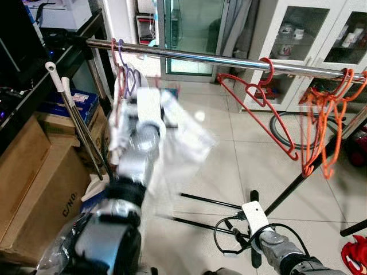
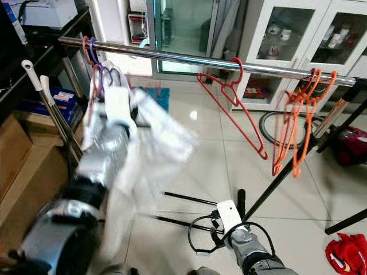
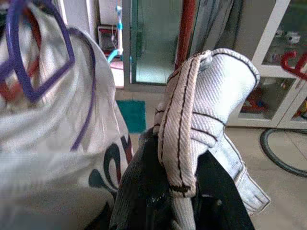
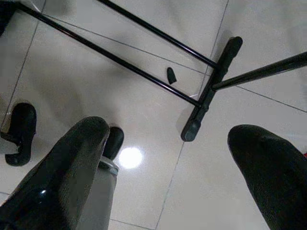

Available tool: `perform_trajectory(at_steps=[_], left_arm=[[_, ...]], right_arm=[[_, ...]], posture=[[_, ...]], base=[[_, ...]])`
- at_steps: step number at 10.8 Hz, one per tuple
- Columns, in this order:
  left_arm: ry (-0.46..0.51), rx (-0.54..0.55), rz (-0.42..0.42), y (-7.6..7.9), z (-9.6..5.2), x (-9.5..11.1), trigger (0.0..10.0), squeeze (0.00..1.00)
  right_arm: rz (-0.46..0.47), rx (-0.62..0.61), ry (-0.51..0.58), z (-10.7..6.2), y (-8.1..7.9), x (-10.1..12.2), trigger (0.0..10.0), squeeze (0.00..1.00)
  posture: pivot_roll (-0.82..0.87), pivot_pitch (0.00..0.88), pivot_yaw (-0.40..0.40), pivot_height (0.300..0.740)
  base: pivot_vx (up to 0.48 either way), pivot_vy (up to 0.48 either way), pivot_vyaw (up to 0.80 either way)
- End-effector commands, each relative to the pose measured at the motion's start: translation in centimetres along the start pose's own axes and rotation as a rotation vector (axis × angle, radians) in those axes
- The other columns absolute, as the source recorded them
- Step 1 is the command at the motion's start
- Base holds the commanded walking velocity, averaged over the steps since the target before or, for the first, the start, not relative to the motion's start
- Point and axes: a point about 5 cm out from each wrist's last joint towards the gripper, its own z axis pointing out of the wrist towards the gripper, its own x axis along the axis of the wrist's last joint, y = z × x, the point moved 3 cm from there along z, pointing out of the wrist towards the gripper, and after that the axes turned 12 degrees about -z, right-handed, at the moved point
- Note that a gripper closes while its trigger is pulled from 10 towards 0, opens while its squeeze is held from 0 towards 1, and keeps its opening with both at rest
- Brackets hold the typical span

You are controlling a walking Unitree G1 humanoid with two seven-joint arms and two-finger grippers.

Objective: Hang hanger

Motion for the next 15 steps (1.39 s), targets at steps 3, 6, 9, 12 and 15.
perform_trajectory(at_steps=[3, 6, 9, 12, 15], left_arm=[[0.147, -0.075, 0.025, 1.7, 0.8, 5.9, 10.0, 0.0], [0.203, -0.09, 0.073, 1.4, 1.7, 8.6, 10.0, 0.0], [0.099, -0.049, 0.085, -0.9, 2.7, 6.9, 10.0, 0.0], [-0.017, -0.016, 0.029, -2.8, 2.9, 4.4, 10.0, 0.0], [-0.094, -0.037, 0.019, -2.7, 2.6, 1.7, 10.0, 0.0]], right_arm=[[-0.003, -0.015, -0.002, 0.0, 0.9, 0.5, 10.0, 0.0], [-0.008, -0.012, 0.001, 0.0, 0.7, 0.7, 10.0, 0.0], [-0.011, -0.008, -0.001, 0.0, 0.5, 0.6, 10.0, 0.0], [-0.014, -0.004, -0.009, 0.0, 0.4, 0.3, 10.0, 0.0], [-0.015, -0.001, -0.016, 0.0, 0.4, 0.0, 10.0, 0.0]], posture=[[-0.07, 0.0, 0.001, 0.74], [-0.07, 0.0, 0.004, 0.74], [-0.07, 0.0, 0.009, 0.74], [-0.07, 0.0, 0.009, 0.74], [-0.07, 0.0, 0.011, 0.74]], base=[[0.0, 0.0, 0.0], [0.0, 0.0, 0.0], [0.0, 0.0, 0.0], [0.0, 0.0, 0.0], [0.0, 0.0, 0.0]])
